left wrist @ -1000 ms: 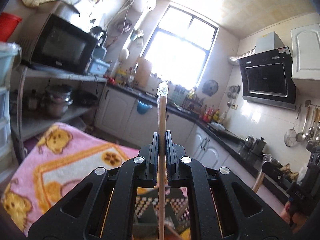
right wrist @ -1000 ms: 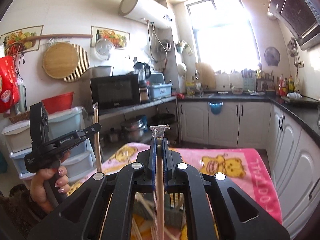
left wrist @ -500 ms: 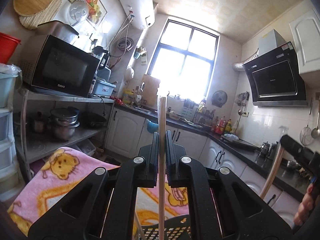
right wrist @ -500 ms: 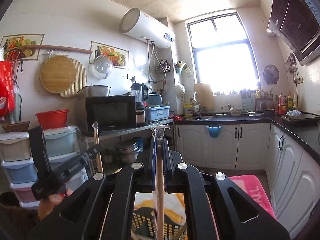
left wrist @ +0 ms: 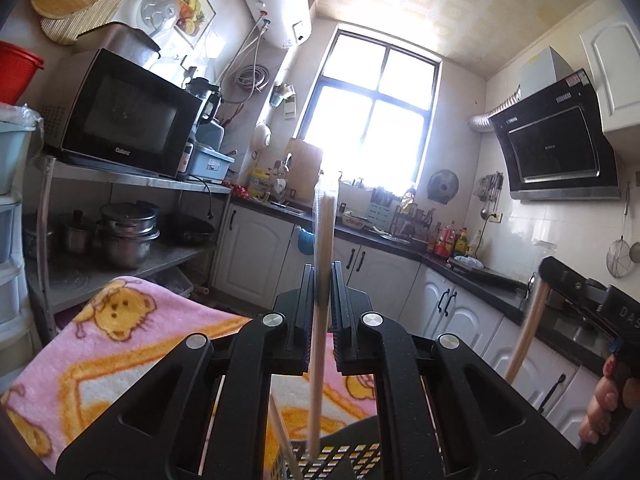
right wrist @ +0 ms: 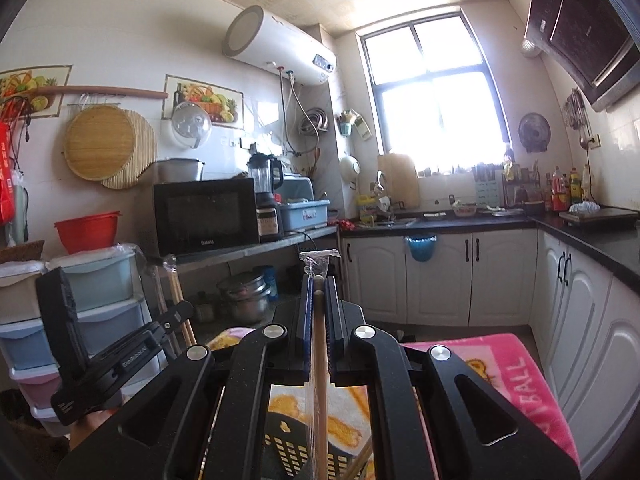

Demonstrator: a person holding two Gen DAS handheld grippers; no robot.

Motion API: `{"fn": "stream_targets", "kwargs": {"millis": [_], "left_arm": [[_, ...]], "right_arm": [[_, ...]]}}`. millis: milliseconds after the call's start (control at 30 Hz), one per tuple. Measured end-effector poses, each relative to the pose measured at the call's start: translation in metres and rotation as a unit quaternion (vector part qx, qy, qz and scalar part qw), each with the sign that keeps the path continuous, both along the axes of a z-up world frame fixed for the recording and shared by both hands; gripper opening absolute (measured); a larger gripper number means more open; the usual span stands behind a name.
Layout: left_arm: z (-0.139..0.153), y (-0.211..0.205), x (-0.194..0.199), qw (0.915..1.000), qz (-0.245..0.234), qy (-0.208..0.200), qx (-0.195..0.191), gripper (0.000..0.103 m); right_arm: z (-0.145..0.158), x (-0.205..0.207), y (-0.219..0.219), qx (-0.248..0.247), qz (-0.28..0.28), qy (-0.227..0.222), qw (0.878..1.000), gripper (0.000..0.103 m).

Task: Organize utensils
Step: 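Lift both held chopsticks up over the green caddy, then open both tools to drop the chopsticks into the caddy, then move both open tools back down to the scattered chopsticks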

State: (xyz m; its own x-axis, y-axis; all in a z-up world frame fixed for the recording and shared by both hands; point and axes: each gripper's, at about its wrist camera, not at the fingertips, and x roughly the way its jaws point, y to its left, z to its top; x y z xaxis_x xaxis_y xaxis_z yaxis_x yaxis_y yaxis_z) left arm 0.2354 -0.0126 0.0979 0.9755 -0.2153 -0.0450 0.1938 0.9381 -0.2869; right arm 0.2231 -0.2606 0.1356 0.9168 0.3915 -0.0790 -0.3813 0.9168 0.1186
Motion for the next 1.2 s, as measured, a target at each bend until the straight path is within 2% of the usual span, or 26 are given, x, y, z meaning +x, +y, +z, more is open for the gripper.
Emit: {"fn": "stream_targets", "kwargs": {"millis": [333,367,400,467,567,867,1200], "left_arm": [[-0.027,0.005,-0.004,0.9990,-0.018,0.038,-0.013,0.004],[-0.028,0.006,-0.004,0.9988,-0.019,0.043,-0.014,0.007],[-0.029,0.008,-0.005,0.9986,-0.020,0.047,-0.015,0.010],[-0.031,0.012,-0.008,0.9979,-0.024,0.057,-0.021,0.023],[-0.034,0.017,-0.014,0.9971,-0.024,0.068,-0.023,0.024],[-0.041,0.042,-0.026,0.9908,-0.024,0.121,-0.056,0.050],[-0.053,0.059,-0.042,0.9852,-0.019,0.158,-0.063,0.077]], "right_arm": [[-0.033,0.004,0.003,-0.009,-0.005,0.044,0.999,0.007],[-0.037,0.003,0.003,-0.010,-0.006,0.050,0.999,0.009],[-0.039,0.003,0.003,-0.010,-0.006,0.053,0.999,0.015],[-0.045,0.001,0.001,-0.007,-0.008,0.063,0.998,0.026],[-0.051,-0.003,-0.003,-0.005,-0.013,0.074,0.997,0.027],[-0.063,-0.021,-0.018,-0.005,-0.038,0.101,0.994,0.043],[-0.073,-0.041,-0.029,0.002,-0.042,0.126,0.991,0.055]]}}
